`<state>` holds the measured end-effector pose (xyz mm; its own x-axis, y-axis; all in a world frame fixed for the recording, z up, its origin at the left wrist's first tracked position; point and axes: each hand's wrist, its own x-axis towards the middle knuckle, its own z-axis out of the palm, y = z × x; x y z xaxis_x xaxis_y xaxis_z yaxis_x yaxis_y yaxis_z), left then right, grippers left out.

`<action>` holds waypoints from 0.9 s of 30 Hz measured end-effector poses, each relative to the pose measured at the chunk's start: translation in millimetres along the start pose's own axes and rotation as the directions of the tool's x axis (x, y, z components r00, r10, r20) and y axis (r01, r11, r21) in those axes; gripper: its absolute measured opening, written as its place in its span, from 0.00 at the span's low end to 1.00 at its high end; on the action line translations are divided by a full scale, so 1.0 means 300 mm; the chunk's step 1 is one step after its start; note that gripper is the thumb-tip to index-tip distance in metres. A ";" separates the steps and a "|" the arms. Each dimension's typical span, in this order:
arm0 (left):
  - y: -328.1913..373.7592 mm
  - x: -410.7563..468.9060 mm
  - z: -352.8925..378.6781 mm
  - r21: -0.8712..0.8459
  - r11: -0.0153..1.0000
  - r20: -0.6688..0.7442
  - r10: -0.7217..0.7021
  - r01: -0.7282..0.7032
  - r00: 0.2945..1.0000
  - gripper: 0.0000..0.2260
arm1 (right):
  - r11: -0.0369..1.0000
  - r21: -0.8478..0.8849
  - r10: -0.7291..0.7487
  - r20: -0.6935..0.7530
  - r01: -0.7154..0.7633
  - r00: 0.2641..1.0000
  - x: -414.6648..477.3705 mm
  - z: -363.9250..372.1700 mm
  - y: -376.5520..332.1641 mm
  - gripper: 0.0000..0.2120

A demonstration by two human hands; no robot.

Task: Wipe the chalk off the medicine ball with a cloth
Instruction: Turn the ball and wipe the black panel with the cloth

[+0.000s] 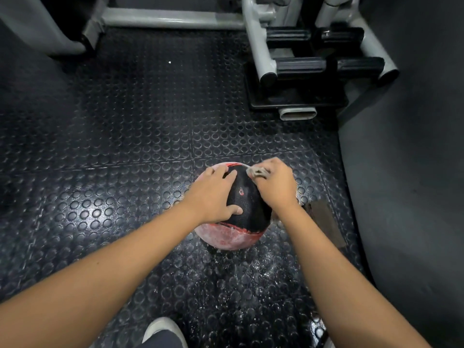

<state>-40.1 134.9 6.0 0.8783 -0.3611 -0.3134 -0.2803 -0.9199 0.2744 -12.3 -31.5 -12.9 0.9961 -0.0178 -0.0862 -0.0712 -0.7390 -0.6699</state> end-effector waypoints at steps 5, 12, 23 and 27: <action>-0.039 0.007 0.006 -0.157 0.987 -0.025 -0.046 0.041 0.999 0.42 | 0.996 0.038 -0.080 -0.003 0.080 0.997 -0.043 0.007 0.042 0.10; -0.014 -0.007 0.030 -0.108 0.994 -0.072 0.022 -0.029 0.997 0.41 | 0.988 -0.025 -0.156 -0.079 0.155 0.984 -0.126 -0.001 0.103 0.10; -0.036 0.000 0.029 -0.187 0.982 -0.074 -0.021 0.006 0.997 0.40 | 0.971 -0.107 -0.226 -0.113 0.214 0.968 -0.233 0.017 0.089 0.20; -0.007 -0.015 0.029 -0.106 0.994 -0.083 0.019 -0.027 0.996 0.40 | 0.974 -0.146 -0.196 -0.149 0.175 0.969 -0.134 0.025 0.065 0.14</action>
<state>-47.0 137.1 -1.1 0.9019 -0.3643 -0.2320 -0.2615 -0.8881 0.3780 -54.0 -40.1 -27.9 0.9871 0.0274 0.1578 0.1122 -0.8213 -0.5594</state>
